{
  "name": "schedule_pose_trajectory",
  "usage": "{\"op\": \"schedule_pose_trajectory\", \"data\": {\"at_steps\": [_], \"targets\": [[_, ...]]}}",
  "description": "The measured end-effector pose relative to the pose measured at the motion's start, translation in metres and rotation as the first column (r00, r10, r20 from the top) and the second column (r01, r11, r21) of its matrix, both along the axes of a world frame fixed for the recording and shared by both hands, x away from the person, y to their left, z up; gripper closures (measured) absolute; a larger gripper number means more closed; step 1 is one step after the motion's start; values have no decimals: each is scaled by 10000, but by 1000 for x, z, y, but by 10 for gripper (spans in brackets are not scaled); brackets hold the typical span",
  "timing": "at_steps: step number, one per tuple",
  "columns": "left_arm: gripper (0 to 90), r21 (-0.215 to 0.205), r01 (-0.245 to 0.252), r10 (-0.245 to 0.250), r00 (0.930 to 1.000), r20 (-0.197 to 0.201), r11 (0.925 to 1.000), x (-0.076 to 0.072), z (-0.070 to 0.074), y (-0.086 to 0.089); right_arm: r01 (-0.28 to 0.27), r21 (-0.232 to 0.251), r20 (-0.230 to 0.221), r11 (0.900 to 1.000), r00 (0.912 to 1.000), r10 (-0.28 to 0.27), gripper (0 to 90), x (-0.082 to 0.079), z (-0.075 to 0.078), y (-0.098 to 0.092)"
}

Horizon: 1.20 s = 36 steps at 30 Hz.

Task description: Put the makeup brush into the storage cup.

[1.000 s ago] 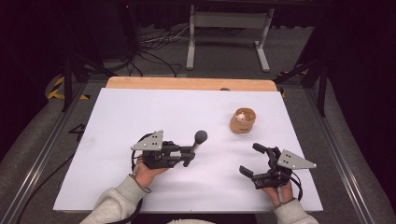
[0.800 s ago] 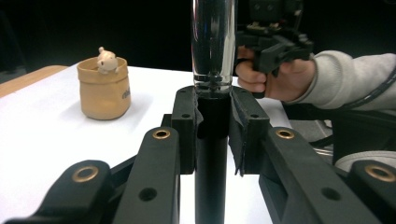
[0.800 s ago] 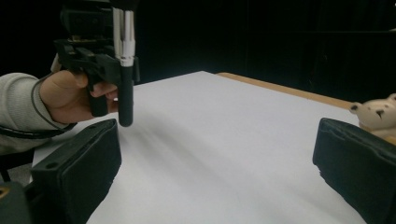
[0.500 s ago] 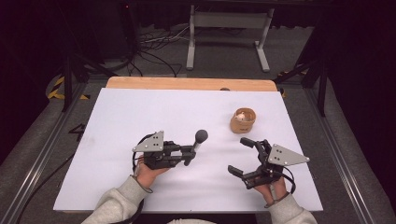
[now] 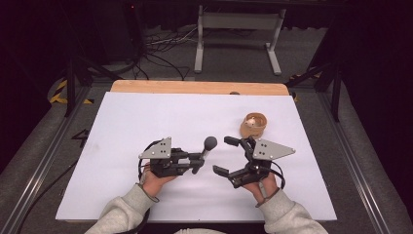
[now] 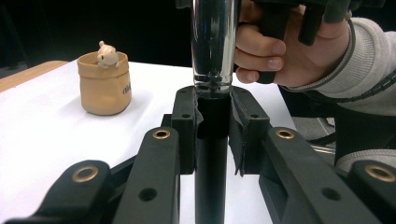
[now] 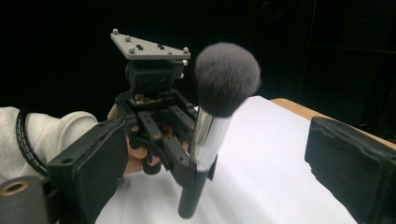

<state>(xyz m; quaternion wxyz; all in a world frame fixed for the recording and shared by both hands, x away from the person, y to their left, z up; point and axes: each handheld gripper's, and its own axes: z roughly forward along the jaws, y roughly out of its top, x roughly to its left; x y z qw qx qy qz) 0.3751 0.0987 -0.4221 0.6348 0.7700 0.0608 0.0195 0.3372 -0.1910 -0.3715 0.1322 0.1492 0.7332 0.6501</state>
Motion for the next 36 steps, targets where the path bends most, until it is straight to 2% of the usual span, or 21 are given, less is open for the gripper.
{"op": "schedule_pose_trajectory", "data": {"at_steps": [3, 9, 13, 14, 19, 22, 25, 36], "targets": [[744, -14, -10, 10, 10000, 50, 10000, 0, -1, 0, -101, 45, -173, 9999, 9998, 102, 108, 5, 2, 6], [744, 36, -38, 38, 10000, 74, 10000, 0, -2, -1, -471, -144, -275, 9988, 9985, 467, 252, 11, 3, 17], [744, 66, -39, 38, 9999, 116, 10000, -1, -2, -1, -478, -314, -408, 9984, 9981, 465, 348, 14, 3, 23], [744, 66, -39, 38, 9999, 116, 10000, -1, -2, -1, -478, -314, -408, 9984, 9981, 465, 348, 14, 3, 23], [744, 71, -83, 81, 9997, 229, 9999, -1, -2, -1, -448, 21, -443, 9990, 9980, 448, 509, 15, 0, 27], [744, 70, -104, 102, 9997, 241, 9999, -2, -2, -1, -432, 56, -588, 9991, 9973, 434, 589, 16, -3, 27], [744, 61, -39, 36, 9991, 426, 10000, -3, -3, -2, -415, 101, -668, 9991, 9969, 421, 664, 15, -3, 26], [742, -6, -11, 12, 9989, 461, 10000, -4, -3, -2, -385, 158, -699, 9991, 9968, 395, 702, 13, -2, 25]]}}
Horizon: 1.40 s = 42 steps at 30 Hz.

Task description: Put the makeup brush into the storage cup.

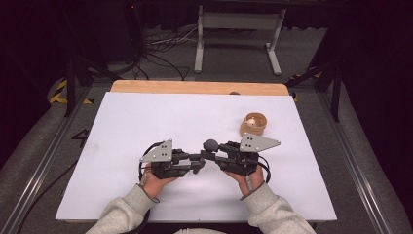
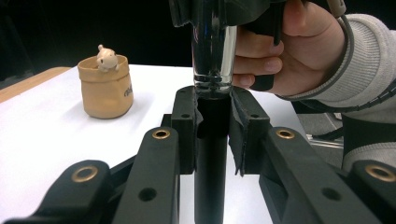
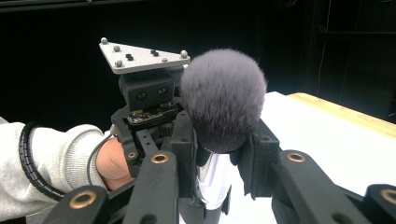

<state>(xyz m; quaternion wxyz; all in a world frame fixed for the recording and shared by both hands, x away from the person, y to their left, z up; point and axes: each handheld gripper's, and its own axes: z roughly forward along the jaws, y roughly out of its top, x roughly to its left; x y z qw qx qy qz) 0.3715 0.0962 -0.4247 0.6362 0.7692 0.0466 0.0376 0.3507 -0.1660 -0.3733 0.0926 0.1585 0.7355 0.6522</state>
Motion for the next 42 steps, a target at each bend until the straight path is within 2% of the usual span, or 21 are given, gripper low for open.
{"op": "schedule_pose_trajectory", "data": {"at_steps": [8, 9, 11, 13, 16, 18, 21, 22, 25, 26, 31, 42], "targets": [[717, -67, -91, 91, 9999, -43, 9999, 0, 1, 0, -33, -113, 226, 9999, 9997, 36, 705, -2, 3, 1], [679, -95, -143, 144, 9999, 25, 9999, 0, 1, 0, -2, -160, 278, 9999, 9996, 6, 705, -3, 4, 1], [482, -106, -373, 374, 9992, 133, 9992, 0, 0, -1, -3, -144, 345, 9999, 9994, 7, 705, -3, 6, 1], [421, -168, -470, 471, 9989, 53, 9988, 0, 1, -1, 52, -143, 406, 9999, 9992, -46, 705, -3, 8, 0], [238, -140, -677, 672, 9971, -369, 9976, 3, 3, -1, 167, -153, 470, 9997, 9988, -160, 705, -1, 13, -3], [188, -189, -799, 791, 9961, -384, 9966, 4, 4, 1, 232, -212, 496, 9995, 9985, -221, 705, 0, 16, -5], [66, -158, -1270, 1258, 9900, -639, 9918, 5, 5, 3, 333, -288, 576, 9990, 9978, -316, 705, 2, 20, -7], [38, -158, -1270, 1258, 9900, -639, 9918, 5, 5, 3, 333, -288, 576, 9990, 9978, -316, 705, 2, 20, -7], [20, -108, -1453, 1446, 9881, -530, 9893, 4, 7, 5, 495, -419, 712, 9979, 9964, -464, 704, 4, 29, -10], [18, 26, -1495, 1495, 9882, -324, 9888, 2, 9, 7, 529, -391, 748, 9978, 9960, -499, 705, 5, 31, -11], [7, -71, -1603, 1601, 9868, -239, 9870, 0, 12, 13, 737, -367, 837, 9966, 9940, -705, 704, 10, 39, -15], [1, -1, -2065, 2064, 9779, -327, 9784, -2, 11, 28, 1554, -344, 972, 9872, 9837, -1515, 703, 29, 61, -35]]}}
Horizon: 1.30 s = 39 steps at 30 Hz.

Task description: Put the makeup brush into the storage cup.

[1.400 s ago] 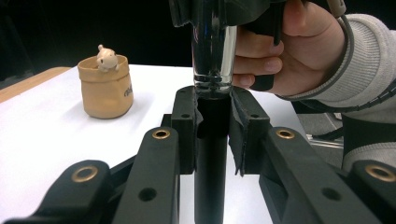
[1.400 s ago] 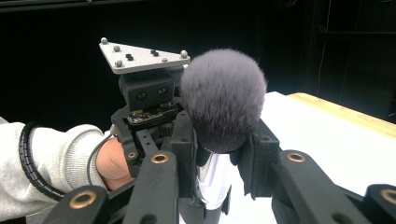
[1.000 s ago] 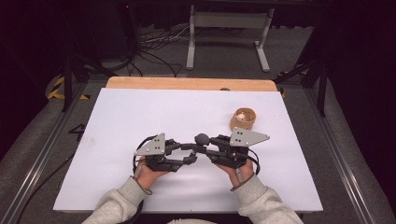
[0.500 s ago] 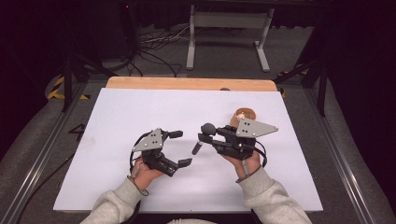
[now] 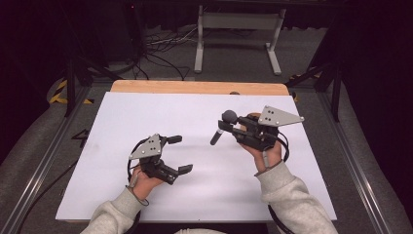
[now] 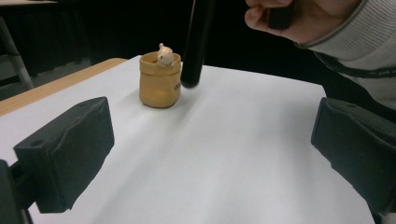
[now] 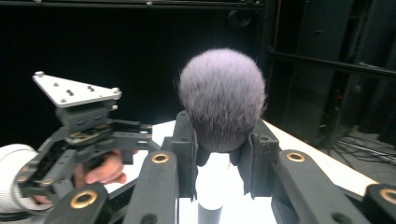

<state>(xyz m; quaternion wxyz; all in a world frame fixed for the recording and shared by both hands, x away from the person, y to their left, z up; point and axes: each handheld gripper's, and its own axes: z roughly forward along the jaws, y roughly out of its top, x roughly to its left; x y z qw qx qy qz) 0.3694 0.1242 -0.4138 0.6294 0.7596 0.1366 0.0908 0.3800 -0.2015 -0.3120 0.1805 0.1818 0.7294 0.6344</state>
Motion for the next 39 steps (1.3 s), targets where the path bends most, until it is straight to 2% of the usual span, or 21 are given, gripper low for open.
{"op": "schedule_pose_trajectory", "data": {"at_steps": [9, 18, 23, 28, 34, 39], "targets": [[1, 31, -133, 134, 9999, -82, 9999, 0, -1, 9, 778, -209, -9, 9968, 9970, -778, 703, 18, 14, -16], [1, 155, -351, 352, 9994, -48, 9993, -2, -3, 22, 1286, -490, -120, 9905, 9915, -1293, 703, 34, 20, -29], [0, 224, -503, 503, 9987, -17, 9985, -3, -5, 30, 1755, -528, -122, 9831, 9843, -1764, 702, 42, 21, -38], [1, 175, -481, 485, 9986, -206, 9987, -5, -6, 34, 2184, -578, -133, 9741, 9755, -2195, 702, 49, 23, -47], [1, 279, -458, 461, 9989, -104, 9986, -8, -6, 37, 2541, -600, -99, 9653, 9669, -2551, 702, 57, 25, -54], [1, 347, -533, 541, 9983, -220, 9980, -9, -8, 39, 2957, -721, -89, 9526, 9548, -2971, 702, 67, 26, -62]]}}
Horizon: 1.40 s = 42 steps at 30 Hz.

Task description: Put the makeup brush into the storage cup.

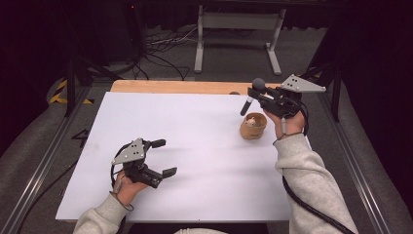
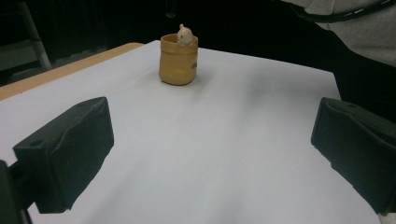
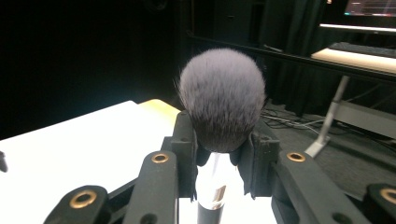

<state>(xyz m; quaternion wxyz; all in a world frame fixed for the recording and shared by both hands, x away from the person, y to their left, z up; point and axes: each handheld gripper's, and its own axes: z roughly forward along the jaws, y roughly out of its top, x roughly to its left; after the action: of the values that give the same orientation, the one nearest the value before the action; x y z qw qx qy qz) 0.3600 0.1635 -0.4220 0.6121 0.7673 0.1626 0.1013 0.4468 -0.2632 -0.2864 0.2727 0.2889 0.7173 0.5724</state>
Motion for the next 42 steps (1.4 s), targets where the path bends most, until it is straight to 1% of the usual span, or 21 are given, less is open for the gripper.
{"op": "schedule_pose_trajectory", "data": {"at_steps": [2, 3, 6, 9, 12, 14, 16, 18, 24, 30, 36, 42], "targets": [[1, 30, 8, -8, 10000, 70, 10000, 1, 0, 1, 170, 99, -74, 9998, 9998, -170, 702, 3, 0, -3], [1, 30, 8, -8, 10000, 70, 10000, 1, 0, 1, 170, 99, -74, 9998, 9998, -170, 702, 3, 0, -3], [1, -8, -63, 63, 10000, -8, 10000, 1, -1, 1, 549, 188, -68, 9983, 9985, -548, 703, 7, 1, -7], [1, -23, -22, 22, 10000, -62, 10000, 1, -1, 1, 863, 158, -52, 9961, 9963, -862, 702, 11, 1, -10], [0, -32, 4, -5, 9999, -148, 10000, 3, -2, 2, 1259, 106, -143, 9920, 9920, -1258, 701, 14, -1, -13], [0, -25, -30, 30, 9999, -150, 10000, 3, -2, 3, 1538, -3, -82, 9881, 9881, -1538, 702, 15, -1, -15], [0, -78, -60, 58, 9998, -208, 10000, 3, -2, 2, 1740, -128, -11, 9847, 9847, -1740, 702, 16, -2, -16], [0, -42, -49, 48, 9998, -216, 10000, 3, -2, 2, 1867, -179, -12, 9822, 9824, -1868, 702, 17, -3, -17], [0, 12, -59, 59, 9998, -192, 10000, 3, -2, 2, 2025, -290, -115, 9789, 9791, -2029, 701, 19, -9, -17], [0, -39, -70, 69, 9997, -238, 10000, 3, -3, 2, 2016, -324, -286, 9789, 9789, -2026, 701, 20, -18, -19], [0, 29, -48, 49, 9997, -232, 10000, 4, -3, 3, 1997, -282, -454, 9794, 9786, -2009, 701, 21, -25, -19], [0, 50, -45, 46, 9996, -262, 10000, 5, -3, 3, 2055, -373, -606, 9779, 9764, -2075, 701, 23, -33, -19]]}}
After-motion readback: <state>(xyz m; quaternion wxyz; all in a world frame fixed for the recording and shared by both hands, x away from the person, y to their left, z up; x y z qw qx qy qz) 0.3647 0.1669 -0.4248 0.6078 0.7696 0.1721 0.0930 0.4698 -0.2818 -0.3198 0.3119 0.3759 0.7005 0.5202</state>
